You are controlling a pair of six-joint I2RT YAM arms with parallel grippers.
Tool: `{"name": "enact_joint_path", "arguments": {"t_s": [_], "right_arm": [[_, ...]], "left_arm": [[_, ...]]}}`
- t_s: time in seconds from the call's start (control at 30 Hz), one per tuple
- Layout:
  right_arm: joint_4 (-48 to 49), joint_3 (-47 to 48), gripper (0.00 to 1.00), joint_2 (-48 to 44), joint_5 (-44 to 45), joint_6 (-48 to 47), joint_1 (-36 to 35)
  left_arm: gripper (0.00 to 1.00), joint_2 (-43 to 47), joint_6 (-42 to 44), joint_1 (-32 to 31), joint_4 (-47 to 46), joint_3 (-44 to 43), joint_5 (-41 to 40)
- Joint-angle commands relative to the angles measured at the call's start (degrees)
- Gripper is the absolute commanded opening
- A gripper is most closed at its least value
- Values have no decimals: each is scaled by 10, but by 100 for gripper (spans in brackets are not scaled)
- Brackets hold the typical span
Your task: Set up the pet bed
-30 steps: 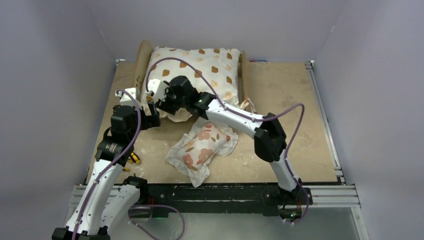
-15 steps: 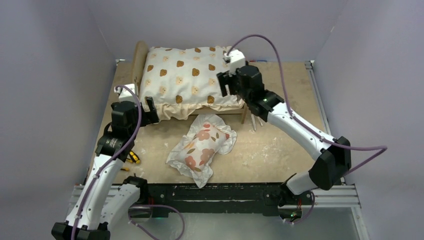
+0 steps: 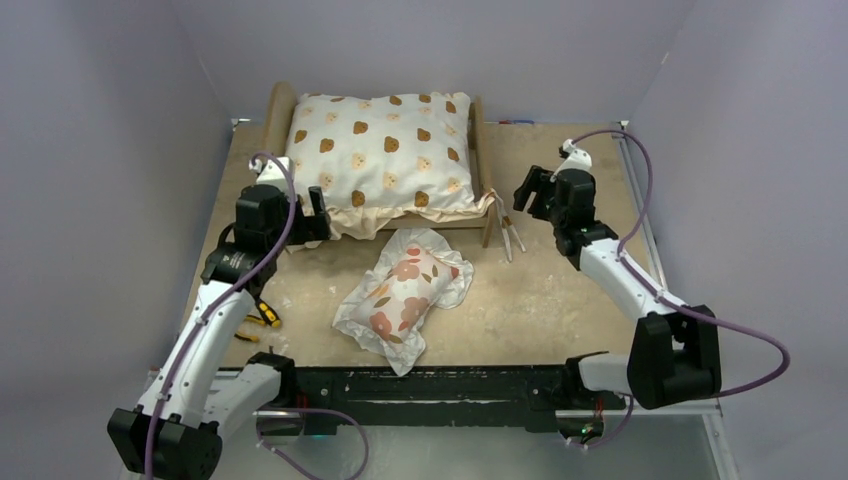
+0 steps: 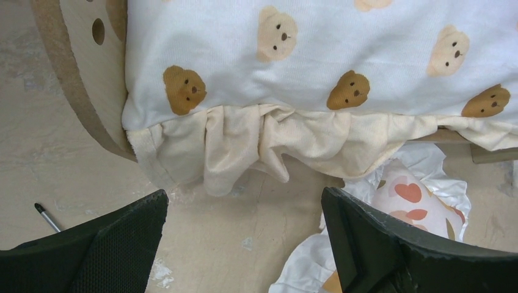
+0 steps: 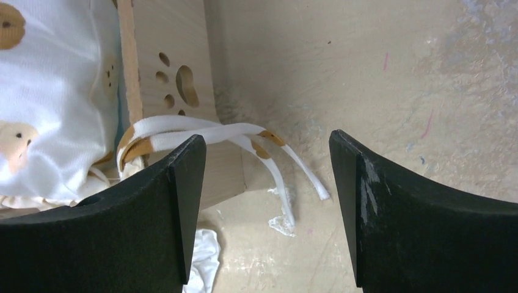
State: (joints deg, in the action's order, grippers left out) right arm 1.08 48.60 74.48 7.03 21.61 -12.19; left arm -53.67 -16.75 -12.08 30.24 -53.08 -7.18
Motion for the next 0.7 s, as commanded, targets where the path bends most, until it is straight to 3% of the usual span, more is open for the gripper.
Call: {"name": "enact_joint_path", "arguments": {"t_s": [0.0, 0.27, 0.67], "right_arm": [[81, -32, 76, 6, -49, 49, 22], [118, -85, 77, 47, -49, 40, 22], [146, -66, 79, 139, -16, 31, -9]], "left_arm": [[96, 29, 16, -1, -41, 28, 26], [96, 61, 22, -1, -54, 58, 51], [96, 68, 24, -1, -54, 60, 59]]}}
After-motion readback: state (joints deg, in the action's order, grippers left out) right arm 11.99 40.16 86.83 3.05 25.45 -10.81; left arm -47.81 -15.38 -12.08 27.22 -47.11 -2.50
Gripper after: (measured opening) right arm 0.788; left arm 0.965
